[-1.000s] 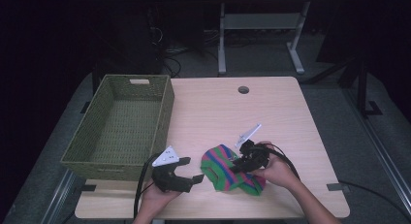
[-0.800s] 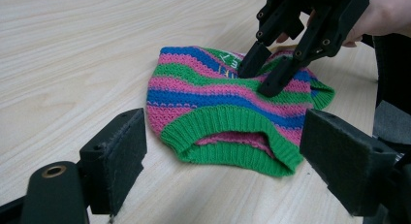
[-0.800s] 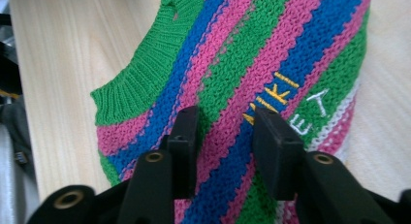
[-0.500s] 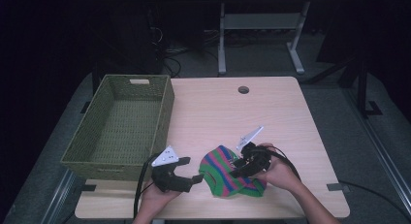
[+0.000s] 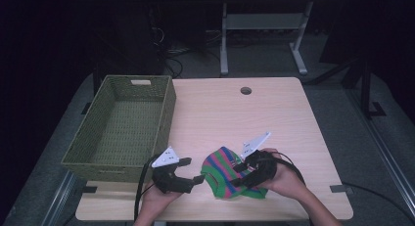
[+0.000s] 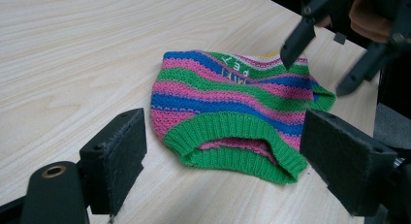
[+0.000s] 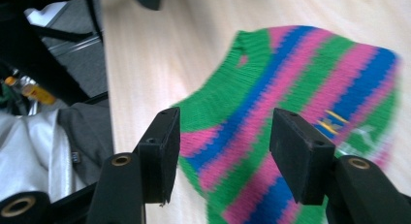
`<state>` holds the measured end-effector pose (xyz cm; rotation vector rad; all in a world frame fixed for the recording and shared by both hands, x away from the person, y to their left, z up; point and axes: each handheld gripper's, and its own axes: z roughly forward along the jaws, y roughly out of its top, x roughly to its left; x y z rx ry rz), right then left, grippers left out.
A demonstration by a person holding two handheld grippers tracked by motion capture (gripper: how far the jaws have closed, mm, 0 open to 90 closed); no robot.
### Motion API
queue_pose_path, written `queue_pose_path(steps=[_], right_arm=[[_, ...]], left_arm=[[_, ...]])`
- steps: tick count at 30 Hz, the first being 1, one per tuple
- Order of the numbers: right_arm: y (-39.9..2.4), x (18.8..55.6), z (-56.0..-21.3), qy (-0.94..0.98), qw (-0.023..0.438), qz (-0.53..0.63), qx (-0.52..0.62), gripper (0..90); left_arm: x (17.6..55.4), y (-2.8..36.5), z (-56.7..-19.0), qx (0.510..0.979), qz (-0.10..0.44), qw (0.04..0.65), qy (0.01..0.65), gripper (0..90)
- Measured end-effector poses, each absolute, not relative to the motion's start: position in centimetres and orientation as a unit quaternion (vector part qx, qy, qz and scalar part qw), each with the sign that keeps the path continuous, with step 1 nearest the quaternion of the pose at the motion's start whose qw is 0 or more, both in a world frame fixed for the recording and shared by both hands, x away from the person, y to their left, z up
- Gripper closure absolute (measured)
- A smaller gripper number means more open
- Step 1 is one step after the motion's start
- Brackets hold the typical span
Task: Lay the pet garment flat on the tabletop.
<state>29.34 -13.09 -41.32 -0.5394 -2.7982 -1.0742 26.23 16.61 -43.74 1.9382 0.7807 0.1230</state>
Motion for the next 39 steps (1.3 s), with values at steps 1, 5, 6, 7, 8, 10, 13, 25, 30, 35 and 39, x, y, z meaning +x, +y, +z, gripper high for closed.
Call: queue_pose_path(steps=[1, 5, 6, 7, 8, 10, 13, 25, 30, 35, 39], right_arm=[[-12.8, 29.1, -41.5, -0.918, 0.052, -0.352, -0.173, 44.2], [-11.5, 28.5, -42.1, -0.926, 0.059, -0.342, -0.152, 44.8], [-11.2, 28.3, -42.2, -0.926, 0.062, -0.340, -0.150, 45.3], [-10.9, 28.2, -42.4, -0.927, 0.064, -0.341, -0.146, 46.5], [-10.7, 28.1, -42.5, -0.927, 0.067, -0.340, -0.143, 47.8], [-10.3, 27.9, -42.8, -0.928, 0.073, -0.338, -0.136, 49.2], [-9.7, 27.7, -43.3, -0.932, 0.077, -0.329, -0.131, 49.8], [-8.8, 27.3, -45.4, -0.938, 0.055, -0.316, -0.131, 57.2], [-8.8, 26.8, -45.5, -0.942, 0.024, -0.312, -0.119, 65.3], [-8.7, 26.5, -45.5, -0.944, 0.002, -0.310, -0.114, 70.0], [-8.7, 26.4, -45.5, -0.944, -0.005, -0.309, -0.117, 73.8]], left_arm=[[26.2, 16.6, -43.7, 0.801, 0.051, 0.501, 0.323, 16.6], [26.2, 16.7, -43.8, 0.802, 0.051, 0.501, 0.322, 16.6], [26.2, 16.7, -43.8, 0.802, 0.050, 0.501, 0.322, 16.7], [26.2, 16.8, -43.8, 0.801, 0.050, 0.501, 0.323, 16.6], [26.2, 16.8, -43.8, 0.800, 0.050, 0.503, 0.324, 16.7], [26.2, 16.8, -43.7, 0.800, 0.050, 0.503, 0.324, 16.7], [26.3, 16.7, -43.7, 0.802, 0.050, 0.501, 0.321, 16.7], [26.2, 16.7, -43.8, 0.803, 0.048, 0.500, 0.322, 16.7], [26.2, 16.5, -43.8, 0.802, 0.049, 0.501, 0.321, 16.6], [26.2, 16.4, -43.8, 0.804, 0.048, 0.500, 0.320, 16.7], [26.2, 16.4, -43.9, 0.804, 0.046, 0.498, 0.321, 16.7]])
